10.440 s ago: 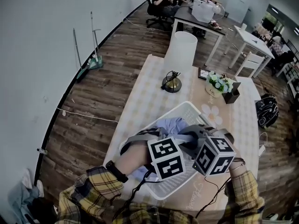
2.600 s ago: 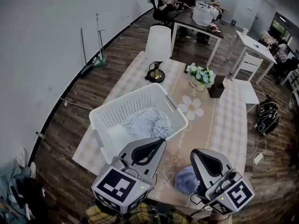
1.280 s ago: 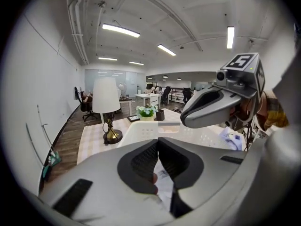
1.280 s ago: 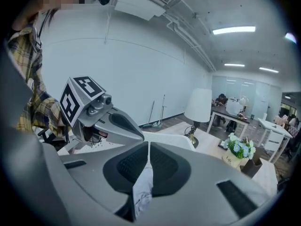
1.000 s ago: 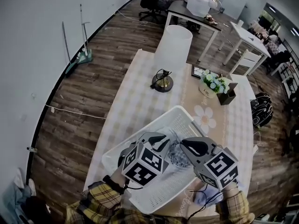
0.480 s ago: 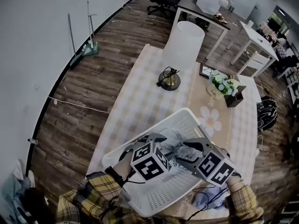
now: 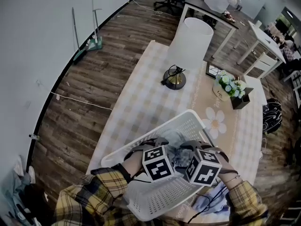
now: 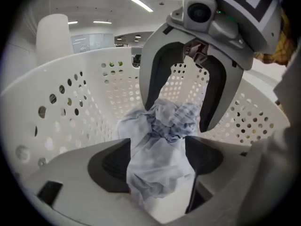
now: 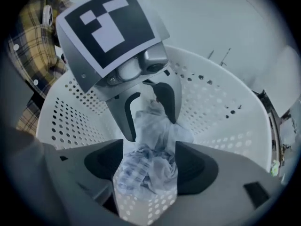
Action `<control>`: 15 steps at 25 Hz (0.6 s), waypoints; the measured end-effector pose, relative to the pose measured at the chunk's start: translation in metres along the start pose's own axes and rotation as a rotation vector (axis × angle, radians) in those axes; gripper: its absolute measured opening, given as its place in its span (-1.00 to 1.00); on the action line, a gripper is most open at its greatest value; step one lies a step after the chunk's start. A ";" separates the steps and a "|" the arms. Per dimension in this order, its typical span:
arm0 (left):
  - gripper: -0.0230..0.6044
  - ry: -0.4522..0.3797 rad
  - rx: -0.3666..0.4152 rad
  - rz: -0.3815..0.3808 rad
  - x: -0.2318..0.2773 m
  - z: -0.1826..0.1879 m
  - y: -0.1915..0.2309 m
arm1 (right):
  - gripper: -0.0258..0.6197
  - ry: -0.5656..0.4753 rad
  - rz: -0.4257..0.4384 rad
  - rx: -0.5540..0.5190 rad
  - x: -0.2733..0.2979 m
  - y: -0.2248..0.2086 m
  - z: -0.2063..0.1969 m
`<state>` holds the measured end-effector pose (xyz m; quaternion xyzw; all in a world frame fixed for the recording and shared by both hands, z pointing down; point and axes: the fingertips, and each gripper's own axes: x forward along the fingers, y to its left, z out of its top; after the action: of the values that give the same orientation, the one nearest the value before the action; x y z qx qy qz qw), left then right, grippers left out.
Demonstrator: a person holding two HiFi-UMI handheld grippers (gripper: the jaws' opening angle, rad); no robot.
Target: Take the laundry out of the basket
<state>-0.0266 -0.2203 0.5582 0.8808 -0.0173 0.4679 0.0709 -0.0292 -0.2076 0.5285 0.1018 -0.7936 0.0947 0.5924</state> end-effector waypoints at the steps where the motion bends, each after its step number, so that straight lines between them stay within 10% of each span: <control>1: 0.38 0.008 0.001 -0.002 0.004 -0.003 0.000 | 0.23 0.023 0.011 -0.020 0.006 0.001 -0.002; 15: 0.44 0.069 0.118 -0.008 0.055 -0.032 -0.001 | 0.29 0.282 0.102 -0.302 0.067 0.023 -0.051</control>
<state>-0.0214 -0.2132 0.6213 0.8668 0.0163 0.4979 0.0214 -0.0074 -0.1752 0.6064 -0.0429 -0.7122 0.0178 0.7004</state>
